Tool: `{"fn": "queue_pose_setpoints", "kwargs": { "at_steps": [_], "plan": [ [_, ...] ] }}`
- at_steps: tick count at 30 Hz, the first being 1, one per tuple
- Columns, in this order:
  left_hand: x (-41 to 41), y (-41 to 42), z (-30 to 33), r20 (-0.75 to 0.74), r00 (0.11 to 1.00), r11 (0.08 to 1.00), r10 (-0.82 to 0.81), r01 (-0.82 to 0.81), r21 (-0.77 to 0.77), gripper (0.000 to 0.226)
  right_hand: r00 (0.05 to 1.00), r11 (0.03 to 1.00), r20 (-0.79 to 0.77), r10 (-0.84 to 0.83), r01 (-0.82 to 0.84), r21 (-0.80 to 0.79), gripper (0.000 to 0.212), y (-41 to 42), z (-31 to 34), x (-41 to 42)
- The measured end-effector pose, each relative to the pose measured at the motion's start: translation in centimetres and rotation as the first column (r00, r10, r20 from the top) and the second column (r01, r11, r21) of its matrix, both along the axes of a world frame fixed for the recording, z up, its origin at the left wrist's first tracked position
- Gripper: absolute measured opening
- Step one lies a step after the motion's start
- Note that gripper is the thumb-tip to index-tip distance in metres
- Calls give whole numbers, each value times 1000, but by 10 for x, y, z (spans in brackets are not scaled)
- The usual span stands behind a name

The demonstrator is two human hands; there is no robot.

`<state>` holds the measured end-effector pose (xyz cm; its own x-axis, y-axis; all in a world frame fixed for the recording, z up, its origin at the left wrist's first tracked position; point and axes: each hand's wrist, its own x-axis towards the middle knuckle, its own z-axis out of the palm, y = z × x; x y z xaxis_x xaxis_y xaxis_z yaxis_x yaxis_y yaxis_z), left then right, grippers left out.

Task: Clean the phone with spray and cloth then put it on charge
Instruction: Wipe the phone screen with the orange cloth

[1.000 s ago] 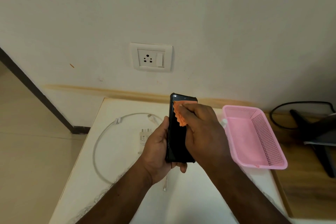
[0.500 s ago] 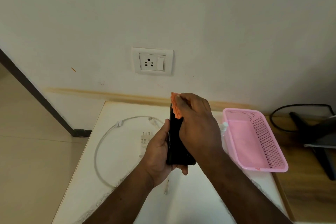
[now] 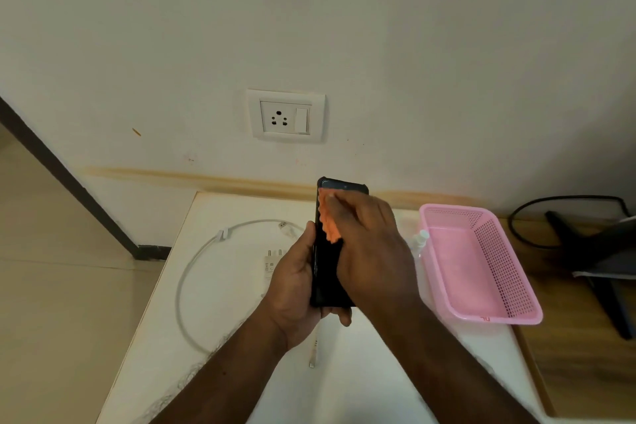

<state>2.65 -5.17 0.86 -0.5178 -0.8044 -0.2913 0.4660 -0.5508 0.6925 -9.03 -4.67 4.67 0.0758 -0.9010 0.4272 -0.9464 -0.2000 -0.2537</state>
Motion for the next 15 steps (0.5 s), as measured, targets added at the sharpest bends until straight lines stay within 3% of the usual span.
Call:
{"fn": "queue_pose_setpoints", "kwargs": {
  "at_steps": [4, 9, 12, 15],
  "plan": [
    [2, 0, 0, -26, 999, 999, -38, 38, -17, 61, 994, 997, 109, -5, -4, 82, 55, -18, 12, -13],
    [5, -4, -3, -52, 998, 1000, 18, -17, 10, 61, 998, 989, 50, 45, -51, 140, 62, 16, -1, -8],
    [8, -6, -4, -61, 997, 997, 54, -50, 60, 59, 999, 989, 16, 38, -39, 142, 73, 36, -8, 2],
    [7, -5, -2, -44, 998, 999, 47, -46, 9, 59, 998, 997, 59, 29, -33, 64, 62, 25, -3, 1]
  ]
}}
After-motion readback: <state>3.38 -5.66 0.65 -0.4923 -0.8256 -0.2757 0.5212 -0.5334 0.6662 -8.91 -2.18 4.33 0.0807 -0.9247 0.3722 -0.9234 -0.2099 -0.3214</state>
